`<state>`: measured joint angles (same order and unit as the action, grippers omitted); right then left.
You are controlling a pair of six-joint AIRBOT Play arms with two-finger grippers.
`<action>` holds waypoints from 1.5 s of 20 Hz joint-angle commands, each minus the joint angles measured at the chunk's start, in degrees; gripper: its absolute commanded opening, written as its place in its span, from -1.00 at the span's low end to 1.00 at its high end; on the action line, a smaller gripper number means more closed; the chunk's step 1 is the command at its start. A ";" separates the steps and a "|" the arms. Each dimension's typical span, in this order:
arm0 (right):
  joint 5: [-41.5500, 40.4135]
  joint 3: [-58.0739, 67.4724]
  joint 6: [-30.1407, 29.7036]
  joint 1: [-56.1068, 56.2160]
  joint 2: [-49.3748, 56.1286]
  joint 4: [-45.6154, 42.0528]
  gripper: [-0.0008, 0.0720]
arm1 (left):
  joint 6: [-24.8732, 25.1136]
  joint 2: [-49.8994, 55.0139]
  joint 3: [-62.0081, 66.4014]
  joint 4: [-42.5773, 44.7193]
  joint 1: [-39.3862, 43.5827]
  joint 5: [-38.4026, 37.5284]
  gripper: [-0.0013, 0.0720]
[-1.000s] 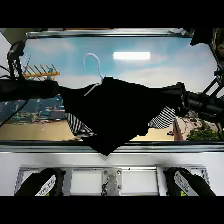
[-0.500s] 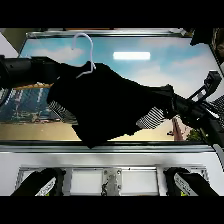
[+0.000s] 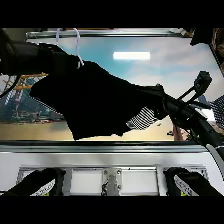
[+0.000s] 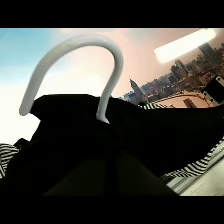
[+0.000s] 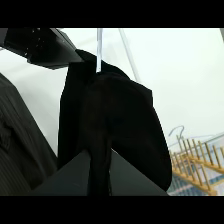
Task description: Fold the clothes and pants, and hang the long-sleeved shirts on hangers.
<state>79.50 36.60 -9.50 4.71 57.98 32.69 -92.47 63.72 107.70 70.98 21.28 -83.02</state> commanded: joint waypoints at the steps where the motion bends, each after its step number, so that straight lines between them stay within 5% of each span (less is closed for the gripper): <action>1: -0.04 -0.02 -0.20 0.48 0.04 2.27 -0.91 | 0.02 1.31 1.92 2.86 1.46 -2.58 -0.92; 4: -0.02 -0.02 -0.17 0.48 0.07 2.32 -0.91 | 0.04 0.68 1.90 2.91 0.57 -4.42 -0.92; 5: -0.02 -0.02 -0.17 0.48 0.07 2.32 -0.91 | 0.02 0.39 1.90 2.91 0.33 -4.66 -0.51; 6: -0.02 -0.02 -0.17 0.48 0.07 2.32 -0.91 | 0.02 0.00 1.90 2.84 0.00 -4.57 0.24; 7: 0.04 -0.02 -0.15 0.48 0.04 2.32 -0.91 | -0.15 -0.57 1.92 2.84 -0.07 -4.02 0.44; 14: 0.42 -0.02 -0.17 0.48 0.04 2.62 -0.91 | -0.57 -7.56 1.90 3.21 -0.09 3.13 0.43; 24: -1.09 0.09 -0.20 0.13 -0.57 4.72 -0.91 | -5.05 -9.92 1.29 16.59 -0.09 -3.50 0.43; 30: -9.90 2.82 0.02 -12.83 -7.58 4.24 -0.91 | -7.89 -16.13 -14.84 19.47 -0.07 4.98 0.43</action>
<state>74.11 38.09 -9.69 -1.76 53.65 37.06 -98.63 50.48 99.96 88.82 21.23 -82.43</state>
